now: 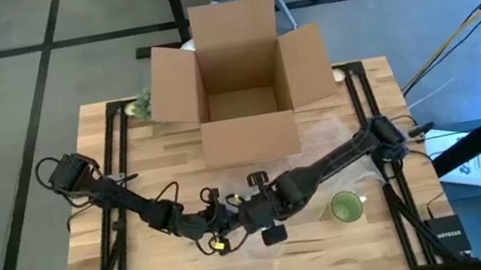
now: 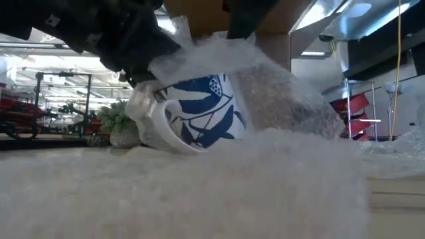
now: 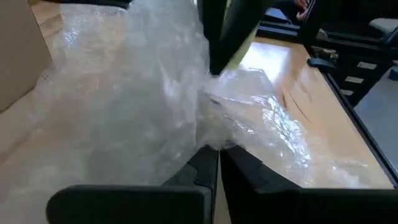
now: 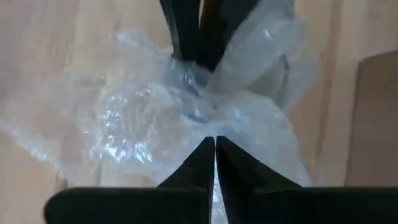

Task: Wrap mug
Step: Wrap the white mug with bubble wrap

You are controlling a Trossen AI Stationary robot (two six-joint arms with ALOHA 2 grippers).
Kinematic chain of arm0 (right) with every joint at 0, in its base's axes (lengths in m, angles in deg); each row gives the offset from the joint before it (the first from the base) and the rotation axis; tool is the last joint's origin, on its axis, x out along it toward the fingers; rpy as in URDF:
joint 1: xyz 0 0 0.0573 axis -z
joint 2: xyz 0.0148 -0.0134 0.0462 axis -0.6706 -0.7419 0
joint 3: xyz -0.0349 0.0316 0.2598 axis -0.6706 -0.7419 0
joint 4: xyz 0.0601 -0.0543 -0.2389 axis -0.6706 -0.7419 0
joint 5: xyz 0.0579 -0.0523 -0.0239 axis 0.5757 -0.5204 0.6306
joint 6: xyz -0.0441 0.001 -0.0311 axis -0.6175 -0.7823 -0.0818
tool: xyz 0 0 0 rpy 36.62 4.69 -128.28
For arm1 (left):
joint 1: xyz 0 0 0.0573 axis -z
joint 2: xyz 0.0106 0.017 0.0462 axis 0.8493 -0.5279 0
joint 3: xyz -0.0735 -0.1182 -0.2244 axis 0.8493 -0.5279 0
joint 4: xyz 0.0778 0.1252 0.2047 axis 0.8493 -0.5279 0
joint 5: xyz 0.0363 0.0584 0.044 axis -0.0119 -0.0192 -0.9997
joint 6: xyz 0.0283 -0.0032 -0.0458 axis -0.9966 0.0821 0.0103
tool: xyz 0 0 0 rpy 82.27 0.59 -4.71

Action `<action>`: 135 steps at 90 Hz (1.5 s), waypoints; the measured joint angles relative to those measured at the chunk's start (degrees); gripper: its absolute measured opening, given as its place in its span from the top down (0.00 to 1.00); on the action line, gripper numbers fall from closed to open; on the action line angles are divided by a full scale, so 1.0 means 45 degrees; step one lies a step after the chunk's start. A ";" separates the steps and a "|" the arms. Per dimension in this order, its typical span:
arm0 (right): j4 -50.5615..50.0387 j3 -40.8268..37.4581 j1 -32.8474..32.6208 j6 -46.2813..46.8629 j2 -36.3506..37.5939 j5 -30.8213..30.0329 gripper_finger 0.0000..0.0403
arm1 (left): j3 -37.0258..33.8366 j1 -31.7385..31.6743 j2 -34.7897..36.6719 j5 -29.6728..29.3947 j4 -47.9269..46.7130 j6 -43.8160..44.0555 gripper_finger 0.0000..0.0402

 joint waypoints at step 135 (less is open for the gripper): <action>0.3251 -0.4813 0.0393 0.1030 0.2695 0.1014 0.99 | 0.0019 -0.1685 0.0019 0.2630 -0.0649 0.1305 1.00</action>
